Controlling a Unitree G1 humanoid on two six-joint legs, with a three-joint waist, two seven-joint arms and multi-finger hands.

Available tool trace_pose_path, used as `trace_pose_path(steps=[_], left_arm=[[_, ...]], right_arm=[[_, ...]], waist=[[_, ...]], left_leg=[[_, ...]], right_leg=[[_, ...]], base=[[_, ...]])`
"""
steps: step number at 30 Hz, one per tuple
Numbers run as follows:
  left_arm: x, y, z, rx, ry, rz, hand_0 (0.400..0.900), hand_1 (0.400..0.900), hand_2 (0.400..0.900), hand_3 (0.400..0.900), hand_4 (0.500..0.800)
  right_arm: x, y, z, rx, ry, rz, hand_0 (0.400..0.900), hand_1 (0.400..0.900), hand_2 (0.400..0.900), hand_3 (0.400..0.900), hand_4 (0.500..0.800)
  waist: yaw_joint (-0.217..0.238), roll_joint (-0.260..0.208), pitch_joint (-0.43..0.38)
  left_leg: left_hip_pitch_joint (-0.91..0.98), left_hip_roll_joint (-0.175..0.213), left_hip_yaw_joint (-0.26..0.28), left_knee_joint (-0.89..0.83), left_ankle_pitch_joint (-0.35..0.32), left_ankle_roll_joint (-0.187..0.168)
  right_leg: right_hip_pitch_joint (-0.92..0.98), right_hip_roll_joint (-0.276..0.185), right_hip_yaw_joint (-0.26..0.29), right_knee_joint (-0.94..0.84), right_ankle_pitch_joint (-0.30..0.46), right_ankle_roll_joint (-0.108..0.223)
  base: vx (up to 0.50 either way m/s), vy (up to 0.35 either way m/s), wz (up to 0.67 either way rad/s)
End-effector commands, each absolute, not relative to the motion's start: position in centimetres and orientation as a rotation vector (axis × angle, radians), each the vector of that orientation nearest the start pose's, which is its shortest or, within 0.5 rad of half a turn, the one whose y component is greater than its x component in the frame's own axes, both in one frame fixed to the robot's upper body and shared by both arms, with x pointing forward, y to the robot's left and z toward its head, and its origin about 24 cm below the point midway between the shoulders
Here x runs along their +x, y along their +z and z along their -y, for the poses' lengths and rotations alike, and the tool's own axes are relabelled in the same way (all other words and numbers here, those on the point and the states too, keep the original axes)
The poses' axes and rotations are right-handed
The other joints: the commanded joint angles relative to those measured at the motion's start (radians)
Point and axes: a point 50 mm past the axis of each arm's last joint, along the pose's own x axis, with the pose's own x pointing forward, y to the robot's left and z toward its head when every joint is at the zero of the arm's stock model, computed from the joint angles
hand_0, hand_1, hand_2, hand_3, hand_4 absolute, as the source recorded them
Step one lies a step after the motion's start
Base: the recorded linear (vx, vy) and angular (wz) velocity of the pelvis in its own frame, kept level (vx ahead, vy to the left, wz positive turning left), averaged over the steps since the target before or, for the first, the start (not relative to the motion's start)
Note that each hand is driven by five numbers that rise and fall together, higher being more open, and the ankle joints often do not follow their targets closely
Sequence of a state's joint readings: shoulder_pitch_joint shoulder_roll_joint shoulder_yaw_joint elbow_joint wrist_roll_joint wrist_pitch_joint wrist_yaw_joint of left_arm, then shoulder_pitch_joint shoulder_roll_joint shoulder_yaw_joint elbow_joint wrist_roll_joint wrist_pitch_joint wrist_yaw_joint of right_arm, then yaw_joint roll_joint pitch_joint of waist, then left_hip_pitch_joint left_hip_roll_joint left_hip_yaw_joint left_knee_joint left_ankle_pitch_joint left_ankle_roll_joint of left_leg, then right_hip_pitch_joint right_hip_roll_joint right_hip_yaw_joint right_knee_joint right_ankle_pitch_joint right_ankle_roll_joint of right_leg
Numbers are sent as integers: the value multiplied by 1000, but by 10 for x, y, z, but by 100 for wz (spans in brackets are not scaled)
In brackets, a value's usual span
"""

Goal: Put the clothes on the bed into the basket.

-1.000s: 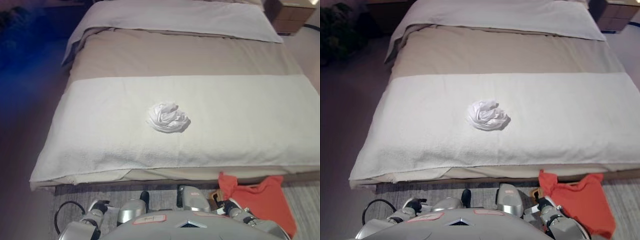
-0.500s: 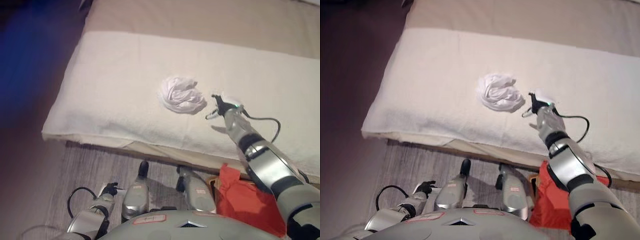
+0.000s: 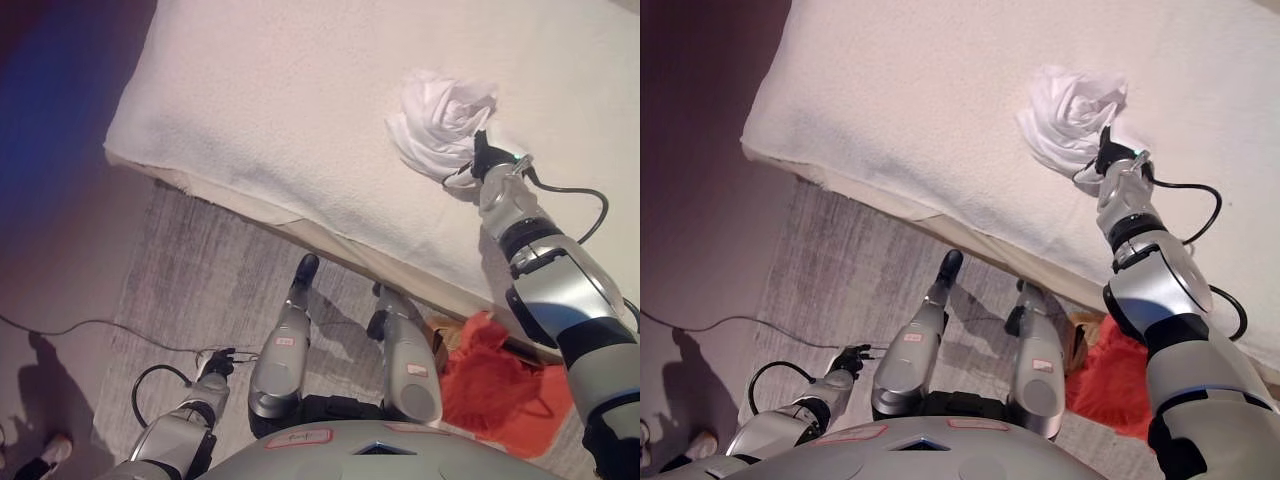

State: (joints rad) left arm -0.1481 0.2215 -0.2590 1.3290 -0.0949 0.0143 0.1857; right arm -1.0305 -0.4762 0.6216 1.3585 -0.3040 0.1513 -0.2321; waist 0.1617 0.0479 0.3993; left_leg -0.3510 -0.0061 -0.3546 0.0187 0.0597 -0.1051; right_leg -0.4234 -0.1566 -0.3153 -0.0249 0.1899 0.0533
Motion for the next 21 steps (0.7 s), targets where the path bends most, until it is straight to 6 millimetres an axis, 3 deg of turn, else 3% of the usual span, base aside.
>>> trace_pose_path(steps=[1,10,11,12,21], left_arm=[[115,-152,-252,484,186,-1220,900,900,900,900,800],[110,-154,-249,473,162,-1213,900,900,900,900,800],[110,-155,-247,468,158,-1214,900,900,900,900,800],[110,-155,-247,461,158,-1213,900,900,900,900,800],[111,-153,-254,472,164,-1214,900,900,900,900,800]], right_arm=[[409,153,248,-1321,-290,-225,900,900,900,900,800],[408,199,275,-1290,-423,-166,900,900,900,900,800],[408,202,278,-1279,-427,-161,616,616,616,616,629],[408,205,278,-1269,-424,-151,400,400,400,400,500],[409,212,277,-1234,-406,-125,400,400,400,400,500]], waist=[[53,56,21],[85,99,49],[88,103,50],[88,106,51],[76,104,39]], left_leg=[[24,-16,23,-106,95,16],[-23,-33,3,-106,114,11],[-27,-33,2,-106,115,10],[-28,-34,2,-106,116,10],[-12,-36,16,-106,107,12]], right_leg=[[-24,-62,53,114,-23,77],[-58,-80,39,122,-16,84],[-61,-83,39,123,-16,84],[-65,-85,38,126,-16,84],[-48,-91,48,119,-13,89]], base=[[-44,22,17],[-41,15,10],[-20,19,5],[-13,25,5],[5,13,-4]])
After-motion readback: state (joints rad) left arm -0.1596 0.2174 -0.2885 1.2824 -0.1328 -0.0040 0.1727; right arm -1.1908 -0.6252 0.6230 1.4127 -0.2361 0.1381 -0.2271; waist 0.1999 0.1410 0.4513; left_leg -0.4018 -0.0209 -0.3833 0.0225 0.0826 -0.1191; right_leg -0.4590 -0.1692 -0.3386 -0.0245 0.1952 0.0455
